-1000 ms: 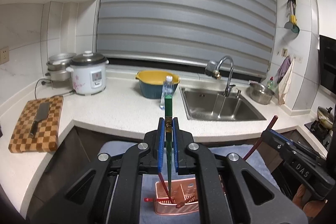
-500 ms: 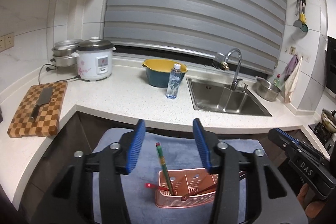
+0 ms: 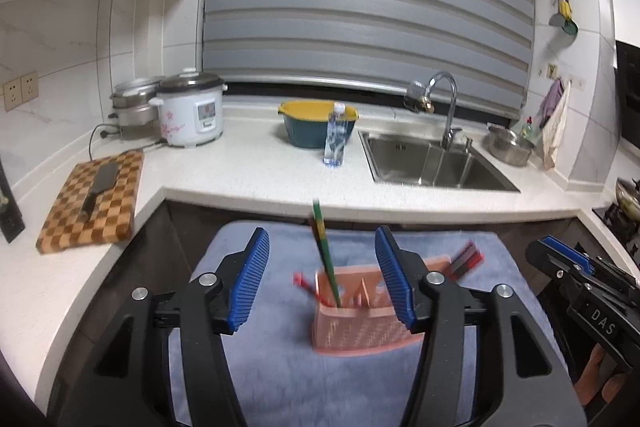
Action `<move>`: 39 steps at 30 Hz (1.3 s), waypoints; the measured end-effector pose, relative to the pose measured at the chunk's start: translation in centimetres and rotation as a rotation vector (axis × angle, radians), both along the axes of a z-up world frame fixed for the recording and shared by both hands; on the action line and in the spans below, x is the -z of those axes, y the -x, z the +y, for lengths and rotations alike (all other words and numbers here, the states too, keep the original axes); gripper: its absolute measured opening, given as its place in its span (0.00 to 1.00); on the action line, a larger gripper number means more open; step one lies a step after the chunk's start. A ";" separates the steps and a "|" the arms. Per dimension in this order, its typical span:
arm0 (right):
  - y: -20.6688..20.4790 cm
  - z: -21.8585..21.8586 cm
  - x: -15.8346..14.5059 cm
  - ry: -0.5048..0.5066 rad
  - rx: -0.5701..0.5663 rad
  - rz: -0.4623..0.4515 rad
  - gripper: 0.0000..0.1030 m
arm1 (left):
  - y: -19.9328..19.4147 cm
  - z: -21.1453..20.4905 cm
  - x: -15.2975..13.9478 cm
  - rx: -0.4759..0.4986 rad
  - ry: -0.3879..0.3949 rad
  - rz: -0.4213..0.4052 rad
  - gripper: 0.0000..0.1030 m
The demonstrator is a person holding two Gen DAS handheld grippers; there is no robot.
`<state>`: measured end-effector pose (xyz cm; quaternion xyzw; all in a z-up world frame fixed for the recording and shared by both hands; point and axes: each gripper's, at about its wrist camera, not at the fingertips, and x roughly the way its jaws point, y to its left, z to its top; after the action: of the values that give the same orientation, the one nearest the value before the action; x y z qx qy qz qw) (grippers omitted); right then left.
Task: Organize utensils
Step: 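Grasp the gold spoon with the left tool while the right tool grasps the green chopstick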
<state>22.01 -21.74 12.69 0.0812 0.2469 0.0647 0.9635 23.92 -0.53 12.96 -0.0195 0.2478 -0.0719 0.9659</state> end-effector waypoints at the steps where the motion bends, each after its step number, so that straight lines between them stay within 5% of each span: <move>1: 1.0 -0.1 0.7 0.001 -0.005 0.016 0.25 | 0.8 0.1 0.6 -0.005 -0.010 0.010 0.51; 14: 13.6 1.1 10.7 0.144 -0.038 0.229 0.25 | 9.7 1.2 8.9 -0.031 -0.040 0.180 0.51; 25: 23.1 4.9 20.2 0.156 -0.231 0.432 0.25 | 16.3 1.3 15.7 -0.028 -0.061 0.352 0.51; 39: 23.2 6.3 23.2 0.184 -0.253 0.481 0.22 | 19.1 0.2 18.9 0.002 -0.077 0.433 0.51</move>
<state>-1.15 -15.46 -10.55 -0.0251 0.4813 0.1405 0.8649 4.78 -0.37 -5.92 0.0025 0.4522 -0.0574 0.8901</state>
